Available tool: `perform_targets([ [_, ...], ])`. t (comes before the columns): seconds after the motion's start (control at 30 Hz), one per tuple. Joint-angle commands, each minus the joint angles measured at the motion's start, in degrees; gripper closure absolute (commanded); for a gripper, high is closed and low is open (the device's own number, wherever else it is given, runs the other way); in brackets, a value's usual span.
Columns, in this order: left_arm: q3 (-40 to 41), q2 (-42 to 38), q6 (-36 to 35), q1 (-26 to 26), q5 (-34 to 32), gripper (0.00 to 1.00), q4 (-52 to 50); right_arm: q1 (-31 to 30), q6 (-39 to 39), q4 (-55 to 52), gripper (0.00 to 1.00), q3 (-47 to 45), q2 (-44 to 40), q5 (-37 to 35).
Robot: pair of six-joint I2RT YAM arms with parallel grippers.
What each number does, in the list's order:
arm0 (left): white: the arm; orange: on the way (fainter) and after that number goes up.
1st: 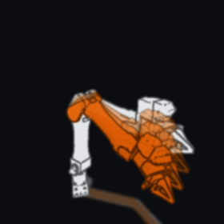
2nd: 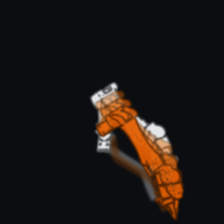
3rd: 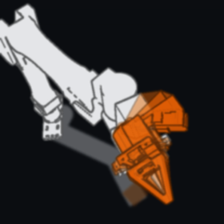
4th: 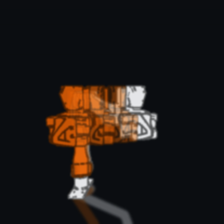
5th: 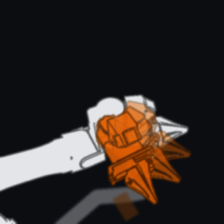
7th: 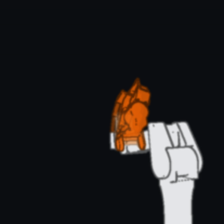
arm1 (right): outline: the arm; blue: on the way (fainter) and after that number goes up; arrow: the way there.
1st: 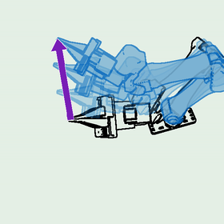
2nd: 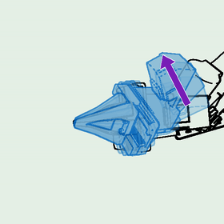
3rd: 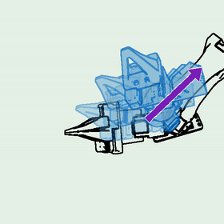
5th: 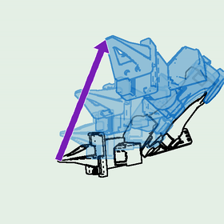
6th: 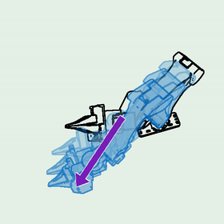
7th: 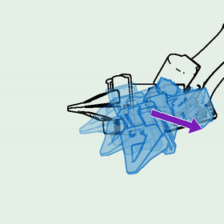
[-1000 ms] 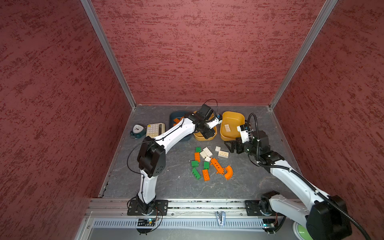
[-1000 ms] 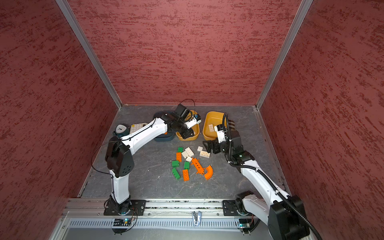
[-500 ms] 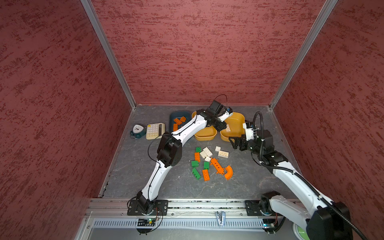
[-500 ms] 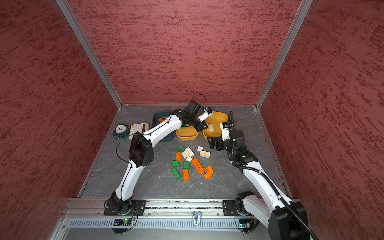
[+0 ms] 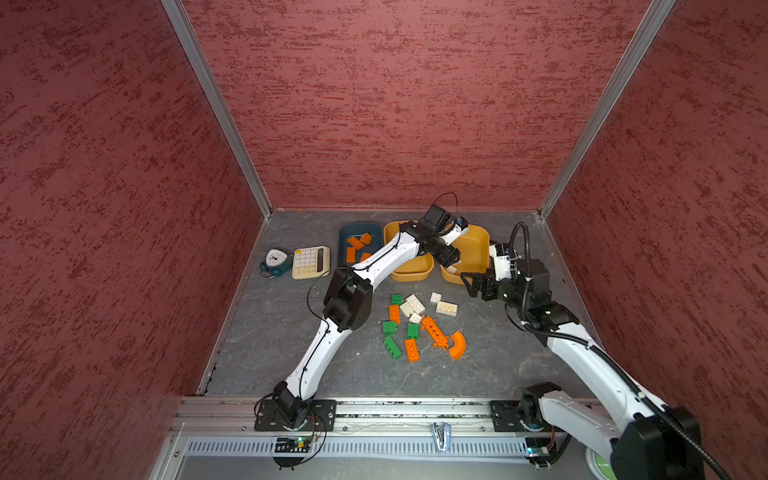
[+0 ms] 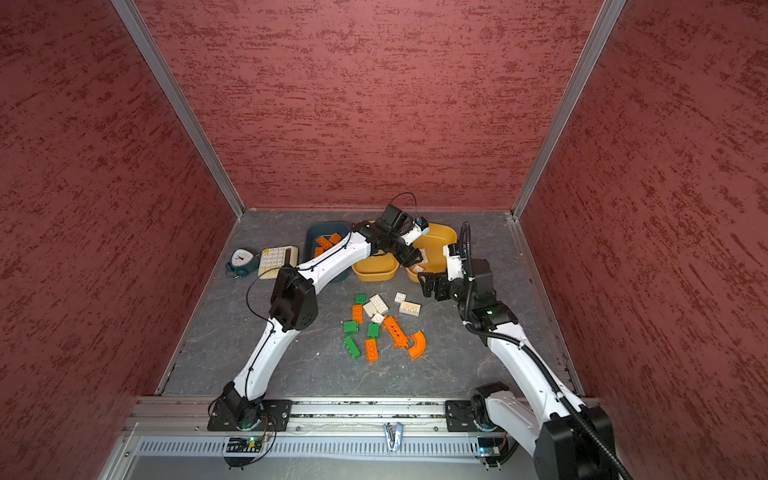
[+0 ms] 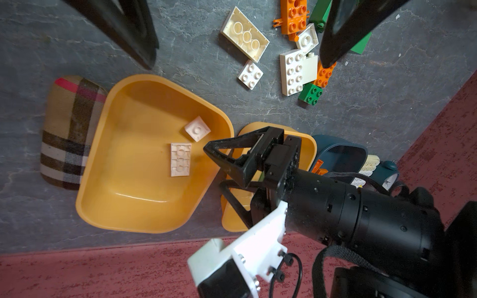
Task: Sort the legos into containers by color
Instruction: Place the lego in the container, then pick up the lego from the center of the table.
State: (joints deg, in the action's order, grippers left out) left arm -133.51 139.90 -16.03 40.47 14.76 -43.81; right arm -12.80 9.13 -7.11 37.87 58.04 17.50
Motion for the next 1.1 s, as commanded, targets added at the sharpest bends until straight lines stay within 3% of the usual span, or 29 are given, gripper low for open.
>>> perform_targets([
  [0.0,0.7,-5.1,1.2,-0.6,-0.8,0.24,-5.0,0.2,-1.5,1.5,0.01,1.1,-0.5,4.4],
  [0.27,26.9,-24.7,6.0,-0.3,-4.2,0.23,-4.0,0.3,-2.5,2.7,0.01,0.9,0.8,10.5],
  [0.4,40.3,-32.2,2.8,-0.2,-5.2,0.26,-2.2,0.2,-2.9,3.6,0.01,0.6,1.2,13.2],
  [0.5,46.0,-34.4,-1.2,-0.6,-5.6,0.28,-2.4,0.1,-3.1,4.1,0.01,0.4,1.3,14.4],
  [0.83,49.6,-31.9,-17.8,-3.7,-9.4,0.35,-3.6,-0.4,-2.7,5.4,0.01,-0.8,1.5,15.2],
  [1.07,45.5,-26.5,-22.0,-3.8,-9.7,0.40,-5.8,-0.5,-3.1,5.0,0.01,-1.1,1.5,15.0],
])
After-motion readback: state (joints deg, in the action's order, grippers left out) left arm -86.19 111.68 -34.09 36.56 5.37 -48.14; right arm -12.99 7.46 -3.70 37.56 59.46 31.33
